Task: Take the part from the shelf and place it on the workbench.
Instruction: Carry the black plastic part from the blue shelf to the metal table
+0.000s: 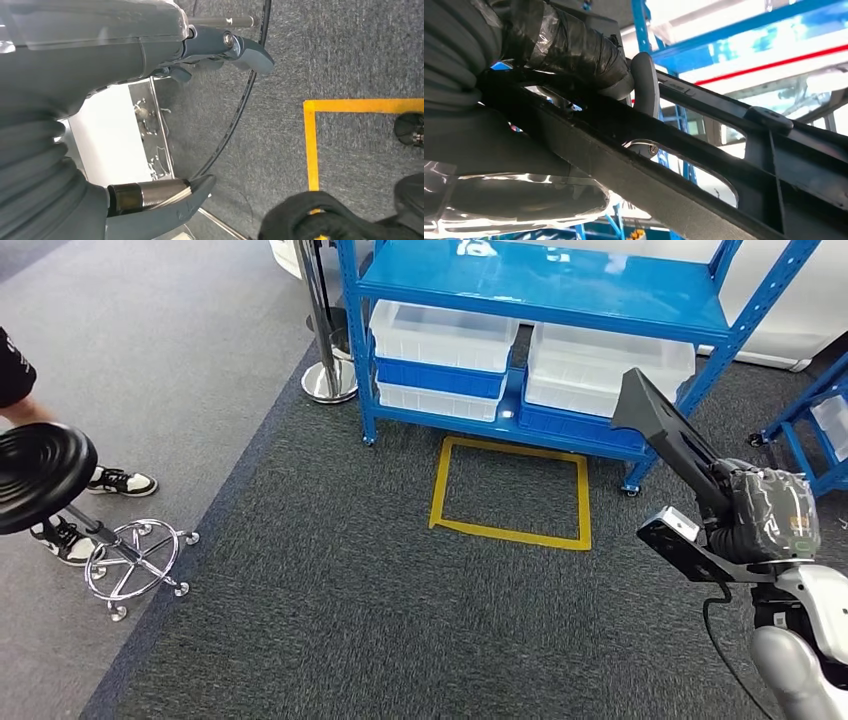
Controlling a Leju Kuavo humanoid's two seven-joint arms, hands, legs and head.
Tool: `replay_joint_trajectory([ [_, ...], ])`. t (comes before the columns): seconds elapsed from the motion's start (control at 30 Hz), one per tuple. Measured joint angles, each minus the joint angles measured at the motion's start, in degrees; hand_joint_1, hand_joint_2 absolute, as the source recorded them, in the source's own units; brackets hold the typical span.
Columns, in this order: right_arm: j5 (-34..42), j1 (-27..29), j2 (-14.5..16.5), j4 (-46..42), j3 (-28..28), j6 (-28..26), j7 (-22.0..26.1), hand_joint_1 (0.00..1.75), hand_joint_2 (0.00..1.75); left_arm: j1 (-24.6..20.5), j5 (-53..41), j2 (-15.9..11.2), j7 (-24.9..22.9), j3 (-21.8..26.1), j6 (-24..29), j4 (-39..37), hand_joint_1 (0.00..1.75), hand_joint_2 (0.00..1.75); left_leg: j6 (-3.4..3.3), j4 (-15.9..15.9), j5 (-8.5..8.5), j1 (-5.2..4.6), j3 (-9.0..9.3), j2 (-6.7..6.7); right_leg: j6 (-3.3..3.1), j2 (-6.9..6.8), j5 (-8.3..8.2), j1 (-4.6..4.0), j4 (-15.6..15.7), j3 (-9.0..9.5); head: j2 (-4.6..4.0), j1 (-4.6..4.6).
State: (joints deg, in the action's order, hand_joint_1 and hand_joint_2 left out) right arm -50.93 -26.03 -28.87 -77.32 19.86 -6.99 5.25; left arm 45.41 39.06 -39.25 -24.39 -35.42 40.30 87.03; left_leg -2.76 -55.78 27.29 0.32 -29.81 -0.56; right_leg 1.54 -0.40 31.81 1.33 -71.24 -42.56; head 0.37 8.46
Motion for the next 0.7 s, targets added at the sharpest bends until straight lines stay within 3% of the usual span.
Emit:
replay_joint_trajectory([
  [0.03,0.2,0.08,-0.01,0.01,-0.12,0.28,-0.02,1.75,1.75,0.03,0.04,0.07,0.0,0.04,-0.01,0.19,0.0,1.75,-0.05,-0.13,-0.63,-0.1,-0.85,-0.23,0.04,0.06,-0.11,-0.05,-2.88,-0.21,0.0,0.0],
  [0.07,0.3,0.14,-0.02,0.01,-0.19,0.49,-0.03,1.75,1.75,0.07,0.06,0.17,-0.01,0.06,-0.02,0.33,0.0,1.75,-0.05,-0.36,-1.19,-0.19,-1.69,-0.55,0.02,0.09,-1.5,-0.07,-4.25,0.28,0.0,0.0],
  [0.1,0.34,0.17,-0.03,0.01,-0.25,0.65,-0.04,1.75,1.75,0.13,0.04,0.3,-0.01,0.1,-0.03,0.42,0.0,1.75,0.02,-0.66,-1.64,-0.26,-2.52,-0.81,-0.09,-0.04,-3.34,-0.09,-3.64,1.81,0.0,0.0],
  [0.13,0.36,0.17,-0.03,-0.01,-0.33,0.74,-0.06,1.75,1.75,0.18,0.02,0.46,-0.01,0.18,-0.04,0.46,0.0,1.75,0.15,-1.03,-1.96,-0.32,-3.25,-1.13,-0.27,-0.62,-4.69,-0.17,-1.07,4.38,0.0,0.0],
  [0.17,0.37,0.11,-0.06,-0.06,-0.45,0.76,-0.07,1.75,1.75,0.25,-0.02,0.62,0.0,0.28,-0.04,0.49,0.0,1.75,0.32,-1.49,-2.15,-0.45,-3.82,-1.48,-0.5,-1.65,-4.76,-0.39,2.93,7.61,0.0,-0.01],
  [0.23,0.44,-0.11,-0.13,-0.31,-0.77,0.77,-0.09,1.75,1.75,0.34,-0.05,0.89,-0.01,0.48,-0.03,0.51,0.0,1.75,0.79,-2.29,-2.42,-0.69,-4.43,-2.32,-1.15,-3.29,-2.76,-0.9,10.39,12.67,0.01,0.02],
  [0.27,0.48,-0.23,-0.18,-0.42,-0.88,0.79,-0.09,1.75,1.75,0.33,-0.05,0.99,-0.01,0.54,-0.03,0.51,0.0,1.75,1.1,-2.49,-2.6,-0.76,-4.63,-2.84,-1.43,-3.42,-1.76,-1.13,12.38,13.65,0.01,0.02],
  [0.33,0.53,-0.31,-0.26,-0.48,-0.99,0.84,-0.11,1.75,1.75,0.28,-0.03,1.09,-0.01,0.62,-0.03,0.51,0.0,1.75,1.77,-2.75,-2.8,-0.74,-4.93,-3.63,-2.08,-2.38,-1.74,-0.97,13.51,13.49,0.0,0.02],
  [0.37,0.53,-0.32,-0.3,-0.47,-1.01,0.86,-0.12,1.75,1.75,0.27,-0.02,1.12,-0.01,0.66,-0.03,0.52,0.0,1.75,2.14,-3.48,-2.08,-0.66,-5.32,-3.24,-2.44,-1.82,-2.17,-0.81,13.62,13.18,0.0,0.02],
  [0.43,0.54,-0.29,-0.29,-0.47,-1.03,0.89,-0.14,1.75,1.75,0.28,0.01,1.15,-0.01,0.7,-0.02,0.52,0.0,1.75,2.83,-8.07,1.58,-0.34,-7.13,-1.39,-3.08,-0.83,-3.11,-0.55,13.83,12.47,0.0,0.02],
  [0.5,0.55,-0.23,-0.27,-0.46,-1.04,0.93,-0.14,1.75,1.75,0.19,0.04,1.19,-0.01,0.69,-0.01,0.53,0.0,1.75,3.33,-15.34,5.86,-0.13,-9.76,-0.14,-3.31,0.23,-3.84,-0.6,13.72,11.48,0.0,0.03],
  [0.53,0.55,-0.17,-0.27,-0.45,-1.04,0.97,-0.14,1.75,1.75,0.1,0.04,1.2,-0.01,0.69,0.0,0.53,0.0,1.75,3.45,-17.77,6.73,-0.09,-10.41,0.01,-3.27,0.82,-4.17,-0.63,13.61,11.0,0.0,0.03],
  [0.57,0.57,-0.15,-0.27,-0.45,-1.04,1.0,-0.14,1.75,1.75,-0.01,0.04,1.2,-0.01,0.69,0.01,0.53,0.0,1.75,3.47,-18.18,6.44,-0.08,-10.05,0.05,-3.19,1.46,-4.45,-0.65,13.46,10.57,0.0,0.03],
  [0.63,0.65,-0.11,-0.3,-0.45,-1.09,1.04,-0.14,1.75,1.75,-0.29,0.07,1.21,-0.01,0.62,0.0,0.52,0.0,1.75,3.17,-12.67,3.37,-0.06,-6.2,0.67,-2.94,2.7,-4.81,-0.63,13.08,9.93,0.0,0.02],
  [0.7,0.73,-0.14,-0.32,-0.45,-1.22,1.07,-0.14,1.75,1.75,-0.69,0.14,1.25,-0.01,0.42,0.01,0.45,0.0,1.75,2.51,-5.14,1.29,0.0,-1.67,3.16,-2.58,3.77,-5.05,-0.58,12.69,9.39,0.01,0.03],
])
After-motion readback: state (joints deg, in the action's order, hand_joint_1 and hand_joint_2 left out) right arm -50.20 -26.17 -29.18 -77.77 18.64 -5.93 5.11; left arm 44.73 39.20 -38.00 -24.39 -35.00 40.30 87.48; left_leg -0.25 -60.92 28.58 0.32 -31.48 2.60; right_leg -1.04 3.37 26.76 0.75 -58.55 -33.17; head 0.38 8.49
